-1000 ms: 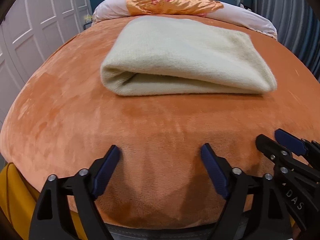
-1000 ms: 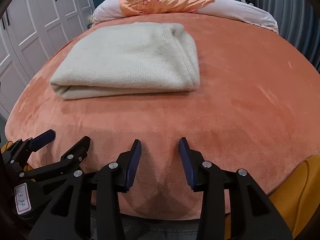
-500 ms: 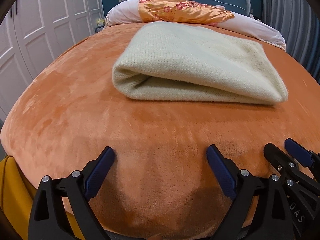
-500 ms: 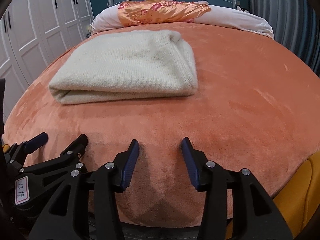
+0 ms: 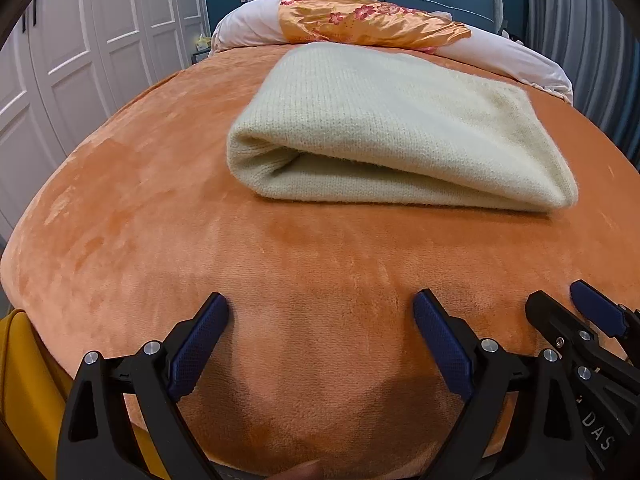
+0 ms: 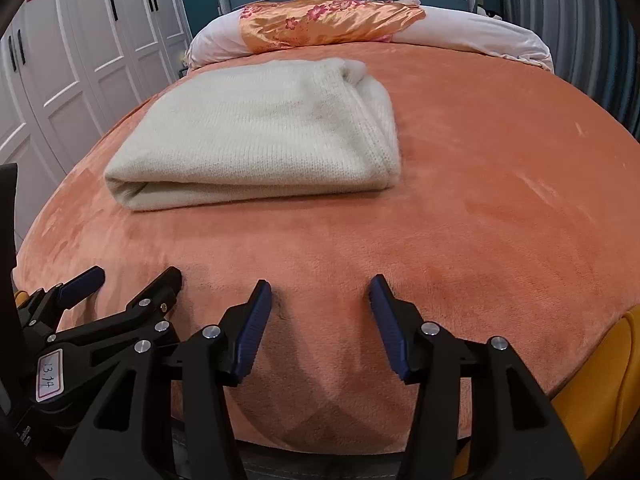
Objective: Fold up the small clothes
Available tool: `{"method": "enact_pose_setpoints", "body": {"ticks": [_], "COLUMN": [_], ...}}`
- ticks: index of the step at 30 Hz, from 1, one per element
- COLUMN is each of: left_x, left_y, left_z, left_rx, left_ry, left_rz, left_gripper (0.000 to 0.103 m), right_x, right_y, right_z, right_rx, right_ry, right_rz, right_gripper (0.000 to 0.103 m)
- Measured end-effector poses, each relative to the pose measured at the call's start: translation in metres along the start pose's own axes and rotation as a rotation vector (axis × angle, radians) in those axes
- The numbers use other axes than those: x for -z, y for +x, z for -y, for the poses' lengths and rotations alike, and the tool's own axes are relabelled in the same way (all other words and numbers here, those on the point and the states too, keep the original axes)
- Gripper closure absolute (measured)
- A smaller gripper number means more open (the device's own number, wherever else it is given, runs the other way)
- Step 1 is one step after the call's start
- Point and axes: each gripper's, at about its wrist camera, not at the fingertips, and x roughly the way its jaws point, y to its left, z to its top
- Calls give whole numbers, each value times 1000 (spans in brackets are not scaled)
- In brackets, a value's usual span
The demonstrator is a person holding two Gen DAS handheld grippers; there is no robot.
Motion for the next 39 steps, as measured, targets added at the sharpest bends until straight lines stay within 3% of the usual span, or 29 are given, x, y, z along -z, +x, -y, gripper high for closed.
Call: {"method": "enact_pose_setpoints", "body": {"ticks": [39], "left_x": [-1], "left_y": [-1], "left_z": [-3], "left_rx": [-30], "left_ry": [-10], "left_rz": [-14], "left_gripper": [11], "right_x": [1], "right_y": [-3], "right_z": [-15], "right_rx": [86], "right_ry": [-16], "right_rz": [-35], "right_gripper": [52]}}
